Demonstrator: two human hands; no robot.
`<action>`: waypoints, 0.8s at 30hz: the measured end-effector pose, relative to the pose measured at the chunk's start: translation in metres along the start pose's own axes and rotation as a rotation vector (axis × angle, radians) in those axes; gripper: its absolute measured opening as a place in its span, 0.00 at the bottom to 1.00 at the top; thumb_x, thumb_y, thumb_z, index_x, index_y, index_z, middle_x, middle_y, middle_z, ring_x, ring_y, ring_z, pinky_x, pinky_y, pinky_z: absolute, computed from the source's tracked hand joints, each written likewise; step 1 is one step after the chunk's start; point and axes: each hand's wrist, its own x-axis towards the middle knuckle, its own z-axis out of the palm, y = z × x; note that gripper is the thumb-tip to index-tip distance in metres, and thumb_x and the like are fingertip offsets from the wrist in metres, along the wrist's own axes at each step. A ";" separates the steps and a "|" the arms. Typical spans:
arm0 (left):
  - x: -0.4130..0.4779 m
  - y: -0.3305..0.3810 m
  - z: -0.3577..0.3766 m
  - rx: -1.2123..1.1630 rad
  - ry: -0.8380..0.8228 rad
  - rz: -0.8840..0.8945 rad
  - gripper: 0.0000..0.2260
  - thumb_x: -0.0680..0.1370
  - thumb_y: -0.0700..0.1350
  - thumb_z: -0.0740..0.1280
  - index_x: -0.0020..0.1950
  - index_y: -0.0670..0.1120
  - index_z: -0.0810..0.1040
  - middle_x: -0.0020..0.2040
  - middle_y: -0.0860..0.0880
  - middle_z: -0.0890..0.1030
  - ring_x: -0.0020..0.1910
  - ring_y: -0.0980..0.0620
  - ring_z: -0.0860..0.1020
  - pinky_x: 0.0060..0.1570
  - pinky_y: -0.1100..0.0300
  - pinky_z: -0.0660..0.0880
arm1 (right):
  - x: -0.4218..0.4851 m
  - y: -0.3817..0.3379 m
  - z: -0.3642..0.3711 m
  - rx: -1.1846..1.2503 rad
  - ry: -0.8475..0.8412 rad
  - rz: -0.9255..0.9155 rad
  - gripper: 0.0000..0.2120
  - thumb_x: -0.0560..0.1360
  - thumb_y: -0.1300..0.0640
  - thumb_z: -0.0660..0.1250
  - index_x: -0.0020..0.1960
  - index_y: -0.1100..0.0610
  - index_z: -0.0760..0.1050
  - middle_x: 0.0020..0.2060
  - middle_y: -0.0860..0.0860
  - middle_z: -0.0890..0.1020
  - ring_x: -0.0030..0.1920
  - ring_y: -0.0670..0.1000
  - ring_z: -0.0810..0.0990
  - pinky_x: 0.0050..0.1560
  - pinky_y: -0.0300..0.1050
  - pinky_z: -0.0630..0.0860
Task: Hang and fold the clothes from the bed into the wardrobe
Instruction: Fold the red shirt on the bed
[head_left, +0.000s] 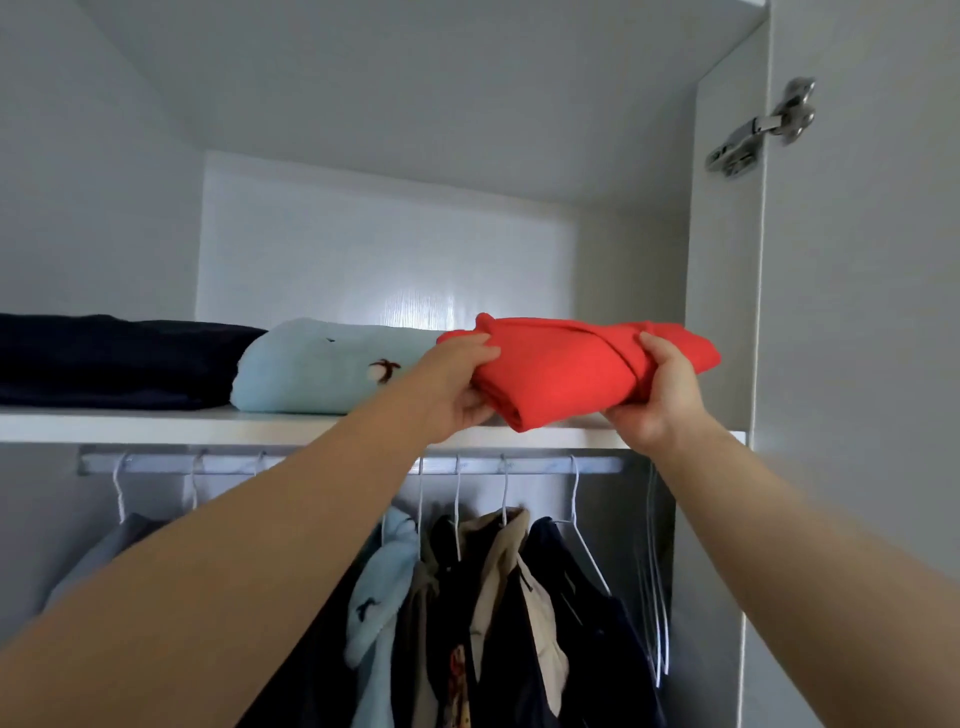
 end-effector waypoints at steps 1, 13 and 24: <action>0.007 0.000 0.003 0.037 0.005 0.017 0.15 0.78 0.42 0.62 0.64 0.53 0.71 0.49 0.49 0.76 0.42 0.52 0.77 0.40 0.58 0.75 | 0.007 0.002 -0.002 -0.005 0.017 -0.003 0.12 0.75 0.54 0.64 0.58 0.55 0.71 0.53 0.56 0.79 0.47 0.55 0.79 0.52 0.52 0.77; 0.075 -0.026 0.025 0.470 -0.017 0.060 0.08 0.79 0.46 0.61 0.41 0.48 0.67 0.28 0.48 0.80 0.21 0.57 0.75 0.22 0.68 0.68 | 0.108 -0.008 -0.030 -0.423 0.120 0.108 0.16 0.79 0.56 0.59 0.65 0.55 0.74 0.47 0.55 0.80 0.45 0.56 0.79 0.57 0.56 0.73; 0.073 -0.035 0.029 0.725 0.006 0.254 0.06 0.77 0.43 0.66 0.40 0.45 0.75 0.31 0.48 0.80 0.25 0.58 0.78 0.27 0.68 0.75 | 0.092 -0.018 -0.015 -1.482 0.101 -0.631 0.17 0.76 0.49 0.60 0.63 0.51 0.74 0.64 0.54 0.74 0.64 0.58 0.69 0.62 0.49 0.64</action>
